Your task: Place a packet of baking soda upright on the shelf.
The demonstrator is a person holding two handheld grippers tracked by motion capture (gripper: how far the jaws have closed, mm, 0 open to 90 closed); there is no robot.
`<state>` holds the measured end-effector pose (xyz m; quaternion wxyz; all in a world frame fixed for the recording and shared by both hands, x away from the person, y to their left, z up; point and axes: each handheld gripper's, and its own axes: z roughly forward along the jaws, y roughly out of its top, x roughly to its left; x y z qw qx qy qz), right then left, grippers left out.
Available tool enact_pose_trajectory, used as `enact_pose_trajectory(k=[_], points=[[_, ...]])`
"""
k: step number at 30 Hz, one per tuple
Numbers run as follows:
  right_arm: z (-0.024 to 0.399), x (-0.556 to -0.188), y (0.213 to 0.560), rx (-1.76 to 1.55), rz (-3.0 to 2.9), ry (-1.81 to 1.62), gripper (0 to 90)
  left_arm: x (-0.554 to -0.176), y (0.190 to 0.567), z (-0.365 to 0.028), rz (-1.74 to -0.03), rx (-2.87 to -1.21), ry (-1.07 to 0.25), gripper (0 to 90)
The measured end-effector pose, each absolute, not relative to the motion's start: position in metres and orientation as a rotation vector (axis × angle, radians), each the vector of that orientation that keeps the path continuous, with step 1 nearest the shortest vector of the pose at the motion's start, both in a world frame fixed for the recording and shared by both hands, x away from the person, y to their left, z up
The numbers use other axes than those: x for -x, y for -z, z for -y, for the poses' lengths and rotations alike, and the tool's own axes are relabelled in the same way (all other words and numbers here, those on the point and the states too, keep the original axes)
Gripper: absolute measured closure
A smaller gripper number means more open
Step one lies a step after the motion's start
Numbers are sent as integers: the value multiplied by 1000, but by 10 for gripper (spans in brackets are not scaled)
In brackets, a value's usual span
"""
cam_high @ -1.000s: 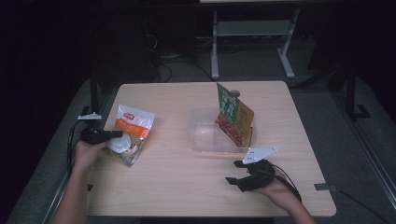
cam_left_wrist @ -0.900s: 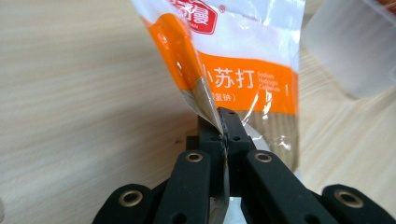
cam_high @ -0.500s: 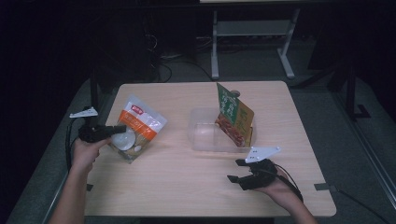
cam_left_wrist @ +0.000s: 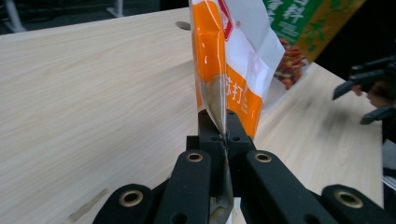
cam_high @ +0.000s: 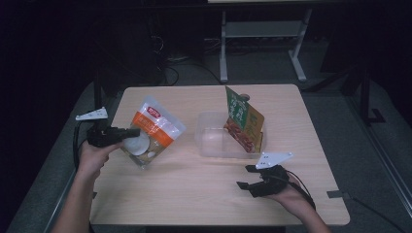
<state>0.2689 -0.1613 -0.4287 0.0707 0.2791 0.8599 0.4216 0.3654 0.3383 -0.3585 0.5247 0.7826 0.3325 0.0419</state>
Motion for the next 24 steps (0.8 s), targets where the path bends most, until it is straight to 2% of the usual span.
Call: enact_pose_trajectory(k=[10, 24], points=[[162, -268, 425, -851, -2582, -1305, 347, -352, 342, -297, -666, -1887, -39, 899], [154, -267, 423, -816, -2575, -1373, 358, -338, 348, -238, -563, -1899, 53, 899]])
